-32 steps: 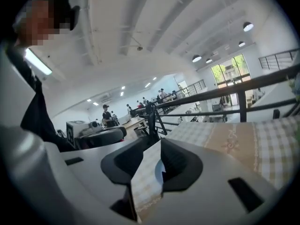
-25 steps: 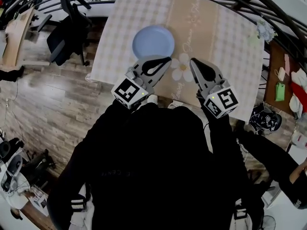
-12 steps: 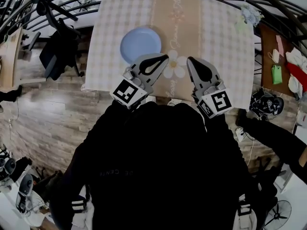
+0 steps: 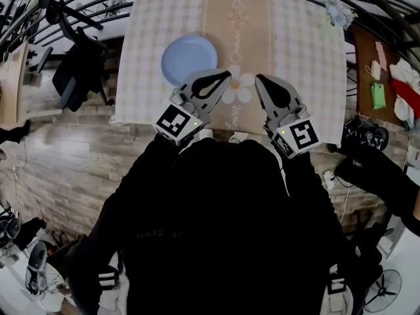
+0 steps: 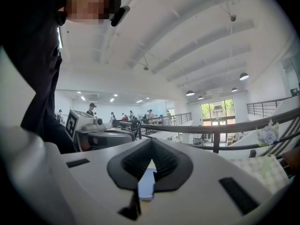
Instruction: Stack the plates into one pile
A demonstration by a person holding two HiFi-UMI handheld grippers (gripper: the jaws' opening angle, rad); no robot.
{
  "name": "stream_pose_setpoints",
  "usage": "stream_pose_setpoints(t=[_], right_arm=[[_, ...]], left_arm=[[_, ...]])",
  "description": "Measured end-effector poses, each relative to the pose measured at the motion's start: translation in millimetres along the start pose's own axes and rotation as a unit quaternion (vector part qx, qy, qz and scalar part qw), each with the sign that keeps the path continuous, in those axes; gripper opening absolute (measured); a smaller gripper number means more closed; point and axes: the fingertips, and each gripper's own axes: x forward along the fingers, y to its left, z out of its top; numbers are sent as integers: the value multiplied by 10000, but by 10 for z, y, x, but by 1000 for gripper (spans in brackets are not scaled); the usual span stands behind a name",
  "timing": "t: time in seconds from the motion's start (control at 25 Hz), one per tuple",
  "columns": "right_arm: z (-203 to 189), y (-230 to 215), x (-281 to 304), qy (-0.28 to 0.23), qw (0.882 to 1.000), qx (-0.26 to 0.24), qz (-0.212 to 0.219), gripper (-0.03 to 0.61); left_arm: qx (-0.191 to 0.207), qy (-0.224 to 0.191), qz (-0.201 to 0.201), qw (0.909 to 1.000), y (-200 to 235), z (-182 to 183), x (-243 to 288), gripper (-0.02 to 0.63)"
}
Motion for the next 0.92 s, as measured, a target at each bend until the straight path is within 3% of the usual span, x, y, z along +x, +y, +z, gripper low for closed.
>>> stream_pose_setpoints(t=[0.92], right_arm=[[14, 69, 106, 66, 9998, 6, 188, 6]], left_arm=[[39, -63, 232, 9997, 75, 45, -59, 21]])
